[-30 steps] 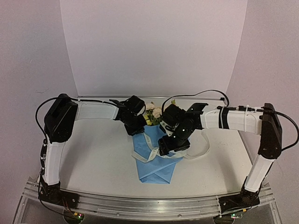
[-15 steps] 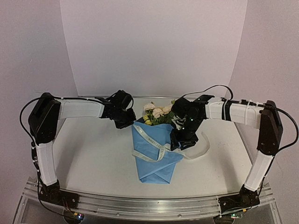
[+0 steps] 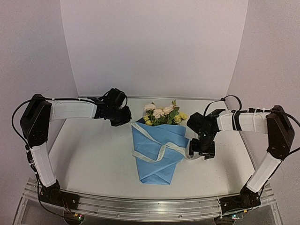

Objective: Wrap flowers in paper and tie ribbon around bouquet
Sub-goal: Cross the ribbon over the folded bouquet, then tie the ribbon around the folded bouquet.

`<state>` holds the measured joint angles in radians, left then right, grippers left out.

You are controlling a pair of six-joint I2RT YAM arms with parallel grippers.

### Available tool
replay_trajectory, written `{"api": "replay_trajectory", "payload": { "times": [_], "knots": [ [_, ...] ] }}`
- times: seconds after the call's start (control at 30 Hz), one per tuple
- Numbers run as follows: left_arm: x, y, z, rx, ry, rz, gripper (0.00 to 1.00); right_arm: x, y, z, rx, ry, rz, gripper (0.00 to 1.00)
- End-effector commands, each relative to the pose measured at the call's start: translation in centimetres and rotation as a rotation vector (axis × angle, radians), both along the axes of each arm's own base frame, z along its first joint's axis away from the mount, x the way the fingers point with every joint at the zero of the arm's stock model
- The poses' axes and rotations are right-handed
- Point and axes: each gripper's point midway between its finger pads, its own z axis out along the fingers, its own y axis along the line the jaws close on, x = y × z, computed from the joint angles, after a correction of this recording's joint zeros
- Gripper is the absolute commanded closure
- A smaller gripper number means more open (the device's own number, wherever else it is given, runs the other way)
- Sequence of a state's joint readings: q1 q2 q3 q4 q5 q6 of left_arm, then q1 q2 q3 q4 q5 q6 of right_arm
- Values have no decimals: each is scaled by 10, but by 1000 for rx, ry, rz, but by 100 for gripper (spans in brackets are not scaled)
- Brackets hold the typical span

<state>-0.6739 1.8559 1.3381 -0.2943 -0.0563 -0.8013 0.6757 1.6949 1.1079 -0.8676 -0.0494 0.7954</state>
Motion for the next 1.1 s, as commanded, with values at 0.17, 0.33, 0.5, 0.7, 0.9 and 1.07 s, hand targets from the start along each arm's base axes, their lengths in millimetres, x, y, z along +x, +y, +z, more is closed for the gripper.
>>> {"api": "replay_trajectory", "payload": {
  "times": [0.17,0.33,0.5,0.7,0.9,1.07],
  "knots": [
    [0,1,28,-52,-80,-15,100,49,-28,-8,58,-271,-418,29],
    [-2,2,28,-60,-81,-19,100,52,-34,-24,44,-275,-485,35],
    [-5,4,27,-62,-82,-17,100,53,-40,-36,18,-269,-504,62],
    [-7,6,29,-71,-92,-20,100,80,-35,-17,43,-318,-477,100],
    [-11,14,30,-60,-94,-2,100,96,-46,6,36,-372,-488,100],
    [-10,34,32,-36,-104,25,100,110,-61,21,55,-396,-513,100]
  ]
}}
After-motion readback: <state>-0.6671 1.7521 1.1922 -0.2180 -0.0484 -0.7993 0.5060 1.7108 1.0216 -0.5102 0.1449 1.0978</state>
